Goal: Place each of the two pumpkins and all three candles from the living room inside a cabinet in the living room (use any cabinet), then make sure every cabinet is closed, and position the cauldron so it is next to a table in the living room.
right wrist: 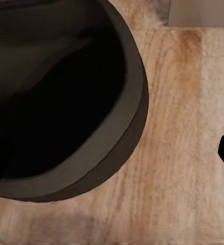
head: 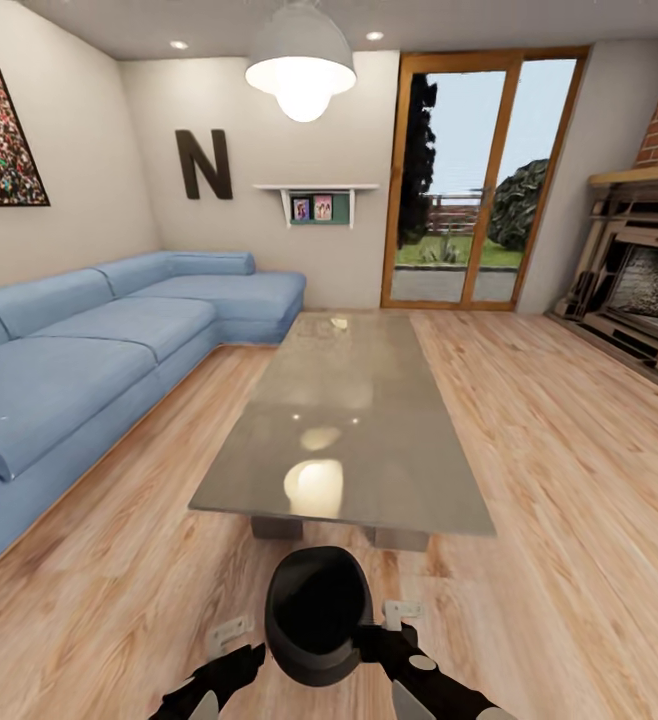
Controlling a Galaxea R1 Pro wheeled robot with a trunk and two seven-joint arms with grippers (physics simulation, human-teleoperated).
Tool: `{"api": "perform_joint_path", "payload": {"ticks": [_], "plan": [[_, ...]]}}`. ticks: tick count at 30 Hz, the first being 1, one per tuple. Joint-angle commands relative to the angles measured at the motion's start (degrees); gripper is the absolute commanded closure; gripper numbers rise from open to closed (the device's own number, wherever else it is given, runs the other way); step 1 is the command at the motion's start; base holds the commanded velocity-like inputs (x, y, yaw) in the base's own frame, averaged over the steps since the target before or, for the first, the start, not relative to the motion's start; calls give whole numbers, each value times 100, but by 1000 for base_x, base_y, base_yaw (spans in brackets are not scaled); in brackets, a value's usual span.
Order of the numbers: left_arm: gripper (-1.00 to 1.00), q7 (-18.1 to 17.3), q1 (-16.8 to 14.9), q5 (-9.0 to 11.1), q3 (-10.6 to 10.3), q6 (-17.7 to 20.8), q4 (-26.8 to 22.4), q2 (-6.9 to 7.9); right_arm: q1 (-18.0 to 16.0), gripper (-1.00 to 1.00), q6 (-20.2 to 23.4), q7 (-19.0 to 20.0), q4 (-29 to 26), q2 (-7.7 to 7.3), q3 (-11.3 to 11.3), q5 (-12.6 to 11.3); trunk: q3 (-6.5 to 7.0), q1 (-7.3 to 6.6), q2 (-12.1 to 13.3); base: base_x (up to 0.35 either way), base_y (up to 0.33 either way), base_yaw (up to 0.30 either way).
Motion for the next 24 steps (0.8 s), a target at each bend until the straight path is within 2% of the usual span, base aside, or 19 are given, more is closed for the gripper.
{"api": "perform_joint_path", "payload": {"ticks": [1,12,24], "plan": [[-100,49,0,54,-30,15,-12,5,-5,-100,-23,-29,-1,-1,49,-52,13,-27,39,-315,0,0],[-100,49,1,54,-30,20,-12,5,-5,-100,-23,-29,-1,-1,49,-52,211,-269,480,-291,0,0],[-100,49,-1,56,-25,24,-12,5,-5,-100,-20,-31,-6,4,49,-41,426,-532,962,-27,0,0]]}}
